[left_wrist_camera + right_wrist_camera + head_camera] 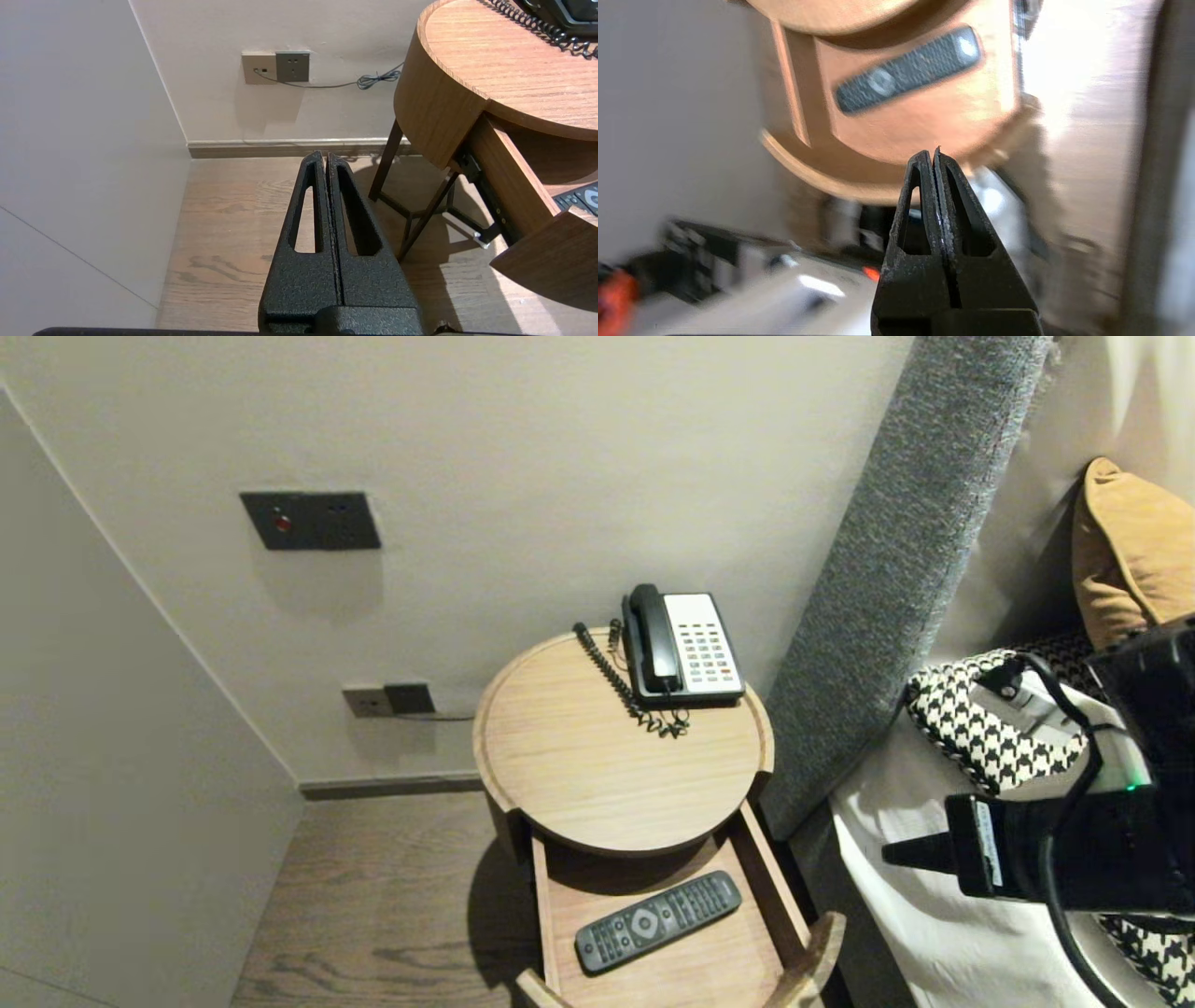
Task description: Take the remote control out of the drawer one by one and place them on the table
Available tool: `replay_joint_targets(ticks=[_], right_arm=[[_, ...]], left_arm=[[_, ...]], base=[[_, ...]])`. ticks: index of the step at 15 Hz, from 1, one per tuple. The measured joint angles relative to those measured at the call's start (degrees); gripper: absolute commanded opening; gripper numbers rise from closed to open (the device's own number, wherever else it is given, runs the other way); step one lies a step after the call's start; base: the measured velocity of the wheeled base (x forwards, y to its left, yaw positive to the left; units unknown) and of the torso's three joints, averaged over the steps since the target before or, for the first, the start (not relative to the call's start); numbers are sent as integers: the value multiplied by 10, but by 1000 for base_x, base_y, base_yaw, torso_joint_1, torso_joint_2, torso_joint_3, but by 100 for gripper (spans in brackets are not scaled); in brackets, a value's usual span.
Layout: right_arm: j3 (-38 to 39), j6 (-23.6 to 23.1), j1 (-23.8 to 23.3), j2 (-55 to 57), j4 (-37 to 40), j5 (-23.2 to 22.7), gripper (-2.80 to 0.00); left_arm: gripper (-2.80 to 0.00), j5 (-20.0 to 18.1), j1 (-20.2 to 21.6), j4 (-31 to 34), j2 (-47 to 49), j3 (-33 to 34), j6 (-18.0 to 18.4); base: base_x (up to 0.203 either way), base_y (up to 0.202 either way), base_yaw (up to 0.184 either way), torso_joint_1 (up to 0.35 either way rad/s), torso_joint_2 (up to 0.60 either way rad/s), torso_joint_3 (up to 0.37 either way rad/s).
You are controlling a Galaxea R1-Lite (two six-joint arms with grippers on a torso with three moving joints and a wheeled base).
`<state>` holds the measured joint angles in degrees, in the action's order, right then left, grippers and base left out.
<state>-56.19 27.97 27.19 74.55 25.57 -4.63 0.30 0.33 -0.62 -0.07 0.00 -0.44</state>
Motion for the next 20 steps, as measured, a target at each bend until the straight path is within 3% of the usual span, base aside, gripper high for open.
replay_joint_targets(ticks=[4, 9, 16, 20], right_arm=[[0, -143, -5, -2, 19, -1, -280], [31, -318, -29, 31, -9, -8, -280], [50, -442, -47, 151, -156, -29, -280], [53, -467, -43, 235, -234, -42, -280]], left_arm=[[-280, 0, 0, 0, 0, 0, 0], [-280, 0, 0, 0, 0, 0, 0], [-280, 0, 0, 0, 0, 0, 0], [-280, 0, 0, 0, 0, 0, 0]], base=[[0, 0, 0, 0, 0, 0], [0, 0, 0, 0, 0, 0], [0, 0, 0, 0, 0, 0], [0, 0, 0, 0, 0, 0]])
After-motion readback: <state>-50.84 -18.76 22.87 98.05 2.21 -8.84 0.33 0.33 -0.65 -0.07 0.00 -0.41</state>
